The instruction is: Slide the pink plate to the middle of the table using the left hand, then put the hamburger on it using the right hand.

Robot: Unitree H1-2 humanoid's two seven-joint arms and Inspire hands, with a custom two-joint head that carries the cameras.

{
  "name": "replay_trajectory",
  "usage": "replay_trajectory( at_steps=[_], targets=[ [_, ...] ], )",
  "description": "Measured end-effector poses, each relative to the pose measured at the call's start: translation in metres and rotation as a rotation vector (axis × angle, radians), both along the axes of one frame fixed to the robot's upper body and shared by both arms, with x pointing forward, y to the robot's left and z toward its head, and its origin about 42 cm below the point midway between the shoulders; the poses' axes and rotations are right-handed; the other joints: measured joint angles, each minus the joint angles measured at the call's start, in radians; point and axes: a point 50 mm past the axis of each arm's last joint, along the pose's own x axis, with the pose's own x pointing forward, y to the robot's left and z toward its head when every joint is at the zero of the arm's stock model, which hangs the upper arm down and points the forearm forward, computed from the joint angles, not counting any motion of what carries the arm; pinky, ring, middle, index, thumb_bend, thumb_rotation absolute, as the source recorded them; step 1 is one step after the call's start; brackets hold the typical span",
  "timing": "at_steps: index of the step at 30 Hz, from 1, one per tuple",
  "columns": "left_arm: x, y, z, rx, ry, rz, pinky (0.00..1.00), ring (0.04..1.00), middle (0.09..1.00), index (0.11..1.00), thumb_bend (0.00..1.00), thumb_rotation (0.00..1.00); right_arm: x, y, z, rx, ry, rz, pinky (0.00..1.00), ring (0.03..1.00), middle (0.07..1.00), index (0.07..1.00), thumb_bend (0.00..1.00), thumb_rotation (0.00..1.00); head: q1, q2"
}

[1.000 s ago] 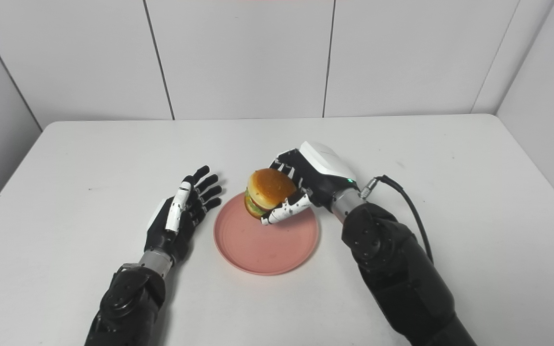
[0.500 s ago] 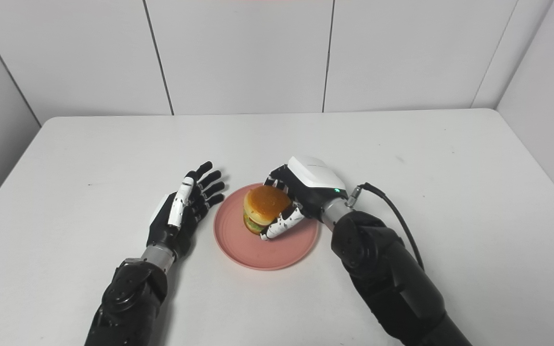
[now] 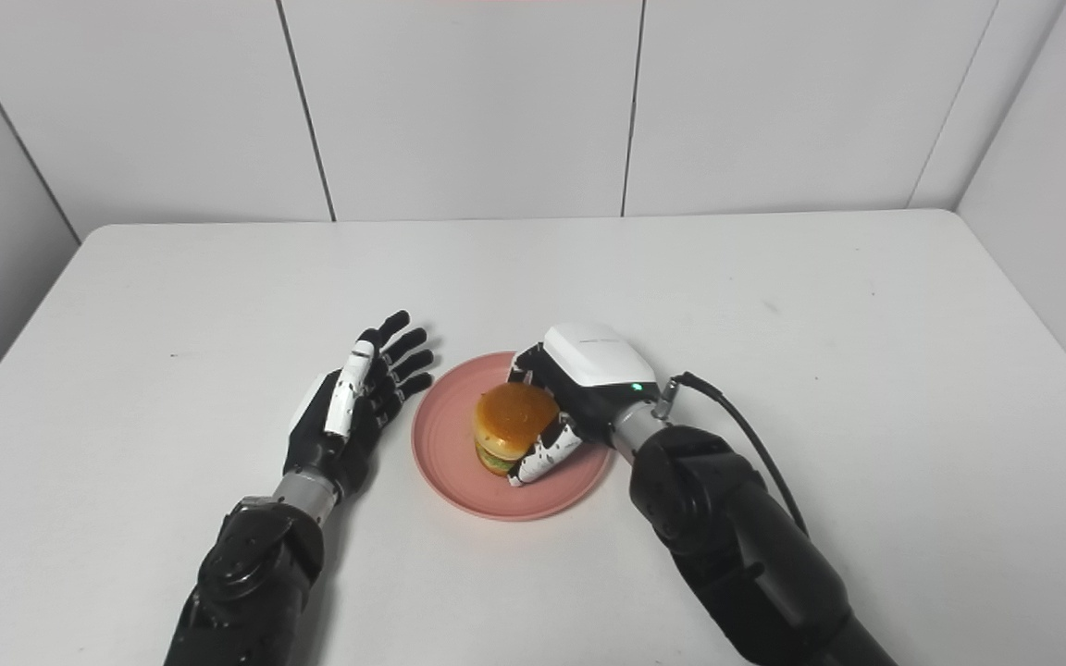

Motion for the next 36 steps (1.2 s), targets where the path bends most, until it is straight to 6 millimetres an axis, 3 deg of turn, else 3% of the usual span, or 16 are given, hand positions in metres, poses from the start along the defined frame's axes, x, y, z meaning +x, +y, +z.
replay_trajectory(
  at_steps=[3,7,8,11,17,23,29,36],
  targets=[
    [0.000,0.000,0.000,0.002,0.000,0.001,0.86,0.881,0.898,0.899,0.37,1.00,0.000,0.001,0.000,-0.004,-0.002,0.000,0.22,0.313,0.419,0.488,0.52,0.14,0.002,0.000],
    [0.000,0.000,0.000,0.014,-0.001,0.001,0.86,0.880,0.898,0.899,0.37,1.00,0.000,0.002,0.000,-0.022,-0.005,0.001,0.31,0.425,0.520,0.493,0.52,0.16,0.002,0.000],
    [0.000,0.000,0.000,0.015,-0.001,0.001,0.86,0.881,0.899,0.898,0.37,1.00,-0.001,0.003,0.001,-0.030,-0.006,0.004,0.39,0.537,0.640,0.632,0.69,0.28,0.002,0.000],
    [0.000,0.000,0.000,0.015,-0.001,0.001,0.87,0.884,0.900,0.900,0.37,1.00,-0.004,0.006,0.005,-0.071,-0.008,0.026,0.49,0.683,0.795,0.831,0.86,0.43,0.000,-0.002],
    [0.000,-0.001,0.000,0.015,-0.001,0.001,0.87,0.892,0.905,0.900,0.37,1.00,-0.004,0.003,0.004,-0.110,0.029,0.036,0.60,0.830,0.943,0.972,0.96,0.60,-0.002,-0.002],
    [0.000,0.000,0.000,0.013,-0.001,0.002,0.87,0.896,0.906,0.898,0.36,1.00,-0.001,-0.003,0.010,-0.070,0.070,0.037,0.82,0.938,0.996,1.000,1.00,0.68,-0.003,0.000],
    [0.000,0.000,0.000,0.013,-0.001,0.002,0.87,0.897,0.908,0.899,0.36,1.00,0.003,-0.008,0.026,-0.037,0.080,0.054,0.87,0.944,1.000,1.000,1.00,0.67,-0.005,0.000],
    [0.000,0.000,0.000,0.012,-0.001,0.001,0.87,0.894,0.908,0.900,0.37,1.00,0.003,-0.016,0.036,-0.034,0.079,0.065,0.86,0.945,1.000,1.000,1.00,0.69,-0.008,0.000]
  ],
)
